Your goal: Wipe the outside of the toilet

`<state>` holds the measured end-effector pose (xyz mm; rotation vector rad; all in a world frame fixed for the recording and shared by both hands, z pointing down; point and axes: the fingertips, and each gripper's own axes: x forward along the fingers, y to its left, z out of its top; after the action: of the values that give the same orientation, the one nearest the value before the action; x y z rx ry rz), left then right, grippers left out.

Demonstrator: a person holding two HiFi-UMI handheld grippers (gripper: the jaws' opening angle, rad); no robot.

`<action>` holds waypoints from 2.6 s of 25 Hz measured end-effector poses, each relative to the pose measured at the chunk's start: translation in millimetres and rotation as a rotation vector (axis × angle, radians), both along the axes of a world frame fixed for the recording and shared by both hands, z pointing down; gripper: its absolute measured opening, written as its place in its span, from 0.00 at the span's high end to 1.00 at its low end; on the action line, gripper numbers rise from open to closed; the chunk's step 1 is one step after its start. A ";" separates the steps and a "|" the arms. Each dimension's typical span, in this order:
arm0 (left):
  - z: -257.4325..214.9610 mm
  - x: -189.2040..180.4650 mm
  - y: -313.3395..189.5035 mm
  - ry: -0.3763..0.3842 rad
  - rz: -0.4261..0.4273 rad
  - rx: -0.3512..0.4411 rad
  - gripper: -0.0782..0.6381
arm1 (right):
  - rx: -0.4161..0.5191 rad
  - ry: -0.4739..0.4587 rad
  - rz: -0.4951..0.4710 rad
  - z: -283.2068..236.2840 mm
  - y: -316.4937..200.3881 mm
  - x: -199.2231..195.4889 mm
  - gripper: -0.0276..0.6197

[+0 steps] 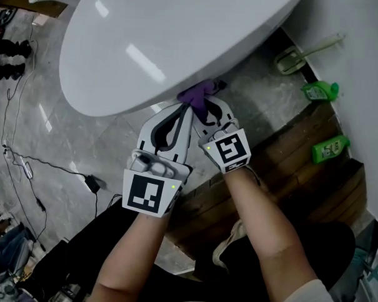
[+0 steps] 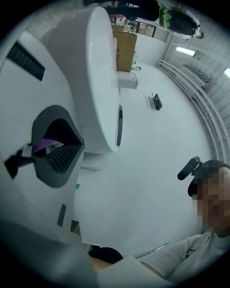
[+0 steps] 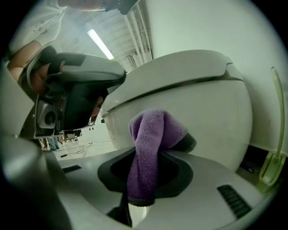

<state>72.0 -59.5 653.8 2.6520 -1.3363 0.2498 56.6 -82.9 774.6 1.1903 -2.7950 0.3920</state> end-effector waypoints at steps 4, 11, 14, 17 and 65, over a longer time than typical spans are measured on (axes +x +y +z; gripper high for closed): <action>-0.3 -7.0 4.5 -0.008 -0.017 0.015 0.88 | 0.014 0.005 -0.029 1.1 6.0 -13.9 0.80; 4.7 4.6 0.1 -0.023 0.018 0.016 0.88 | 0.013 0.036 -0.056 10.8 -10.4 24.0 0.81; 8.3 17.8 -4.4 -0.025 0.062 0.024 0.88 | 0.022 0.080 -0.066 21.7 -24.6 50.7 0.81; 23.7 34.5 -3.8 -0.028 0.116 -0.005 0.88 | 0.008 0.125 -0.031 35.9 -49.5 89.3 0.81; 99.3 -76.2 19.4 0.002 -0.096 -0.067 0.88 | -0.195 0.165 -0.094 132.9 7.0 -73.4 0.81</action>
<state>-4.3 -40.2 753.0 2.5252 -1.4243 0.2736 -16.8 -75.9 907.5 0.9976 -2.5918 0.5196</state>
